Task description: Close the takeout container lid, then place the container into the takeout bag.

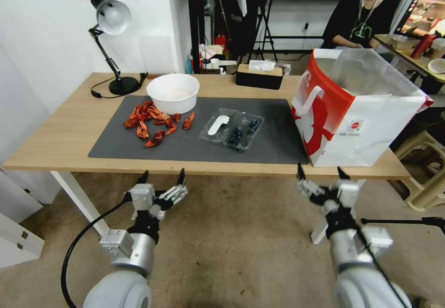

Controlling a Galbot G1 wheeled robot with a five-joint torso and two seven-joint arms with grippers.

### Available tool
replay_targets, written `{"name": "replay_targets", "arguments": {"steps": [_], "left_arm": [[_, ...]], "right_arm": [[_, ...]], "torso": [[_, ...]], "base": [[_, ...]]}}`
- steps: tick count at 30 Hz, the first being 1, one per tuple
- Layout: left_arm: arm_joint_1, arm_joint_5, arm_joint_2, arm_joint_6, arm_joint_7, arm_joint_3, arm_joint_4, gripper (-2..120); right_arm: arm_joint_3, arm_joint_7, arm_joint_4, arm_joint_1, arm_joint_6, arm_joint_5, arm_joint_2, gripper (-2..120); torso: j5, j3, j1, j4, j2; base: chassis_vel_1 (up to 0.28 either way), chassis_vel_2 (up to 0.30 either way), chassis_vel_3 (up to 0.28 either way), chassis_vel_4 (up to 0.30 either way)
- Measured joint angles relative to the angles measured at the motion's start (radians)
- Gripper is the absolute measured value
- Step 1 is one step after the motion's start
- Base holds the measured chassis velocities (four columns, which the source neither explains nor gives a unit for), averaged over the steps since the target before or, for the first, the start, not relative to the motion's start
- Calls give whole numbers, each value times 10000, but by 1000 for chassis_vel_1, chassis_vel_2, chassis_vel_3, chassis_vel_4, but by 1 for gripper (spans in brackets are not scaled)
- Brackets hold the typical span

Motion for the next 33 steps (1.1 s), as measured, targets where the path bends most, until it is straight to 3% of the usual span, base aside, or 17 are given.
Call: {"name": "replay_targets", "arguments": {"steps": [9,17,25,33], "left_arm": [[48,11,99,-558,25,-94,141,100],[136,62,97,-717,125,-151,171,100],[258,102,79,-1018,183,-297,229,100],[377,205,-30,-1172,185,-398,262,100]], "right_arm": [[-272,183,-211,236,79,103,-390,100],[-809,938,-622,1151,-481,727,-1052,100],[-2005,1837,-1693,2478,-1082,1445,-1646,100],[-3177,3127,-2952,4767,-2072,2563,-2017,100]], "torso": [[-1,-2,0,-1,1],[-2,-2,-1,-1,2],[-2,-1,0,-1,3],[-3,-1,0,0,3]], "base": [[0,0,0,0],[0,0,0,0],[0,0,0,0],[0,0,0,0]]}}
